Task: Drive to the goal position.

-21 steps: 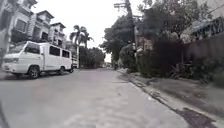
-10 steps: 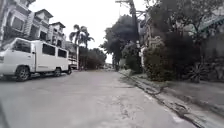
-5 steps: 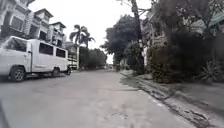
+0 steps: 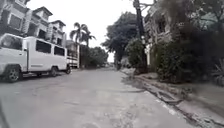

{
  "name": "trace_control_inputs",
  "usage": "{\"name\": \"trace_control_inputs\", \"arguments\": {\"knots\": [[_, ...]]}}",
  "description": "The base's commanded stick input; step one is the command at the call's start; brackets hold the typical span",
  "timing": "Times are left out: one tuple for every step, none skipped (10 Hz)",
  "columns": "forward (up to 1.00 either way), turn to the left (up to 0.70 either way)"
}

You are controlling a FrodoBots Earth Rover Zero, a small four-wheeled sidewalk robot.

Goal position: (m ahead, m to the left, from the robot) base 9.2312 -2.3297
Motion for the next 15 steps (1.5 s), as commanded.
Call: {"name": "trace_control_inputs", "arguments": {"knots": [[0.70,0.00],[0.70,0.00],[0.70,0.00],[0.70,0.00],[0.70,0.00],[0.70,0.00],[0.70,0.00],[0.70,0.00],[0.70,0.00],[0.70,0.00],[0.70,0.00],[0.70,0.00],[0.70,0.00],[0.70,0.00],[0.70,0.00]]}}
